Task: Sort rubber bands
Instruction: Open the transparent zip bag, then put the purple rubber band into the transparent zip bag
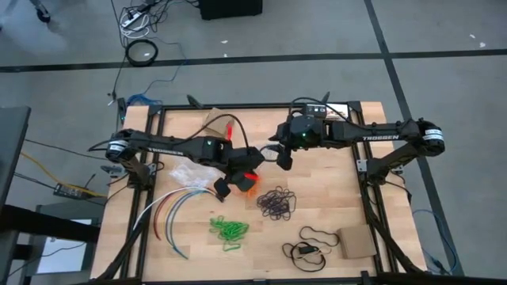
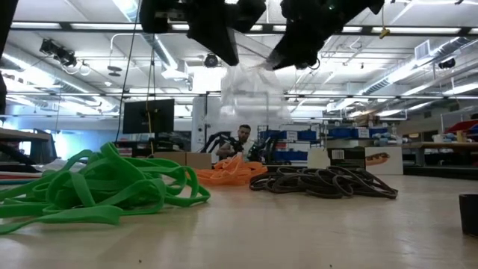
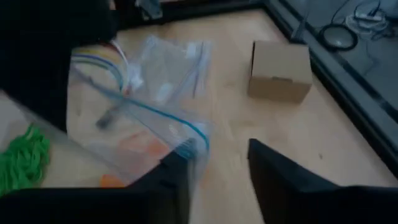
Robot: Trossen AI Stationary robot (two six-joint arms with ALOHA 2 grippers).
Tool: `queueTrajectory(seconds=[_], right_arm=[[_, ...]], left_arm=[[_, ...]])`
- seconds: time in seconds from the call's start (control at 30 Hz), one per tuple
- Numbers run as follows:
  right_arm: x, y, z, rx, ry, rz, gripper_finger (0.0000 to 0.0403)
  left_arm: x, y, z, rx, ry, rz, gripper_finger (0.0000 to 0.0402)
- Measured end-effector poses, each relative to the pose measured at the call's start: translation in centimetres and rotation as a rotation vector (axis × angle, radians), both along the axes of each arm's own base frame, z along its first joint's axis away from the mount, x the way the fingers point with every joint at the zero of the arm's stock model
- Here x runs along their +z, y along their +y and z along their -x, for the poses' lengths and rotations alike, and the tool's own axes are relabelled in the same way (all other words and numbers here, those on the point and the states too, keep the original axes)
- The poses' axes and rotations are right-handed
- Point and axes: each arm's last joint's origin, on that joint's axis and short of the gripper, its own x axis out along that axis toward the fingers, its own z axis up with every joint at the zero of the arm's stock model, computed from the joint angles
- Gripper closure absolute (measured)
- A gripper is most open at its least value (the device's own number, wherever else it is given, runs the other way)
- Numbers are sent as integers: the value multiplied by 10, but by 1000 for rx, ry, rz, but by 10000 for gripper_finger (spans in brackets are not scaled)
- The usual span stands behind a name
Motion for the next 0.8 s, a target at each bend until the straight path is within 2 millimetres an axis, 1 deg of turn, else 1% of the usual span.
queueTrajectory(seconds=[0.13, 0.23, 0.33, 0.5, 0.6, 0.67, 0.8], right_arm=[[0, 3, 9, 13, 52, -46, 197], [1, 11, 14, 44, 73, -91, 180], [1, 22, 19, 96, 109, -118, 178], [0, 42, 18, 247, 118, -186, 192], [-5, 50, 19, 254, 167, -175, 200], [-15, 54, 21, 236, 214, -163, 205], [-44, 58, 26, 203, 270, -199, 210]], left_arm=[[-2, 5, 5, 13, 60, 1, 401], [-5, 8, 10, 20, 119, -2, 401], [-11, 9, 15, 20, 187, -4, 401], [-9, 14, 12, 23, 154, -13, 401], [-9, 13, 11, 6, 145, -15, 401], [-9, 12, 11, -2, 146, -12, 401], [-9, 12, 12, -17, 156, 27, 401]])
